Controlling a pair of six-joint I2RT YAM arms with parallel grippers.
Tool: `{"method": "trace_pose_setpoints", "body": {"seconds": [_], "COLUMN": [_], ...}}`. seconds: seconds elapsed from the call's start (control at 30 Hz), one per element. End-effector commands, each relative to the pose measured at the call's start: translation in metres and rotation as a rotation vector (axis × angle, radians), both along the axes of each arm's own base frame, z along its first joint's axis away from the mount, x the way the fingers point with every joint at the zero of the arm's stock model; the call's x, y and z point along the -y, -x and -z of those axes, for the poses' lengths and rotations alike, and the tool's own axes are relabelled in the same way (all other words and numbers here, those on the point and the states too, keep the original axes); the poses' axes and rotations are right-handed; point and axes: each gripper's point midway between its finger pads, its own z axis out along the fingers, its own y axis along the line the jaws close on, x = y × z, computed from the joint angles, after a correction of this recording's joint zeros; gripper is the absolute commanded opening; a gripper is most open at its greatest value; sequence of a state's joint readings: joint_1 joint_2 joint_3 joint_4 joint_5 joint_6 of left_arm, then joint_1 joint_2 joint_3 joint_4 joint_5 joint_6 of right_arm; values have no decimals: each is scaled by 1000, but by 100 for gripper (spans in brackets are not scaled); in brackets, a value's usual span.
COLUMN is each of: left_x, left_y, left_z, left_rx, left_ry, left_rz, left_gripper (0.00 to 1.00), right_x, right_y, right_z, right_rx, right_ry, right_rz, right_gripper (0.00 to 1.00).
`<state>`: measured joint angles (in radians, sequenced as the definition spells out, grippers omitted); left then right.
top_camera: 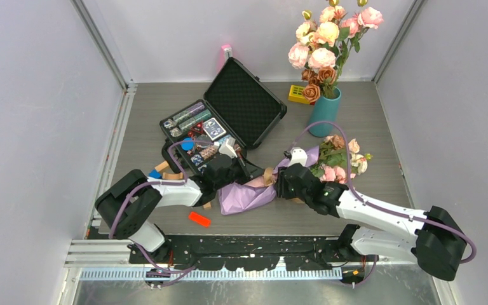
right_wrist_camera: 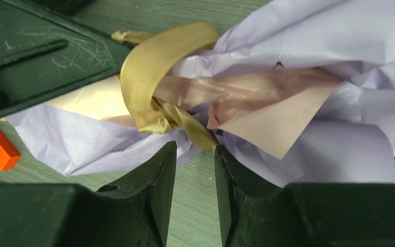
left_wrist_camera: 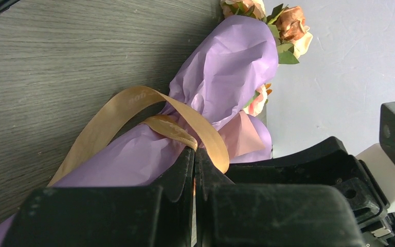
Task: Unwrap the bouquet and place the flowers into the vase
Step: Untie the ribbon from the wrapping paper.
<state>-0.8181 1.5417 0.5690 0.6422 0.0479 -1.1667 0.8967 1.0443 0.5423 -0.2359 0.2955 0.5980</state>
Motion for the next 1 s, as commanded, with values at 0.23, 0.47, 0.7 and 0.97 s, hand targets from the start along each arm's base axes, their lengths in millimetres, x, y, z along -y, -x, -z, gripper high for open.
{"method": "trace_pose_setpoints", "body": {"seconds": [0.23, 0.47, 0.7, 0.97], "left_x": [0, -8, -18, -19], "left_y": [-1, -9, -16, -16], "left_z": [-17, -16, -15, -18], "left_rx": [44, 33, 28, 35], "left_ry": [28, 25, 17, 20], "left_rz": [12, -19, -45, -26], "left_gripper": [0, 0, 0, 0], "right_x": [-17, -10, -1, 8], "right_y": [-27, -20, -2, 13], "right_z": [-16, -13, -2, 4], "right_rx": [77, 56, 0, -34], "right_ry": [10, 13, -19, -60], "right_rz": [9, 15, 18, 32], "right_gripper": [29, 1, 0, 0]}}
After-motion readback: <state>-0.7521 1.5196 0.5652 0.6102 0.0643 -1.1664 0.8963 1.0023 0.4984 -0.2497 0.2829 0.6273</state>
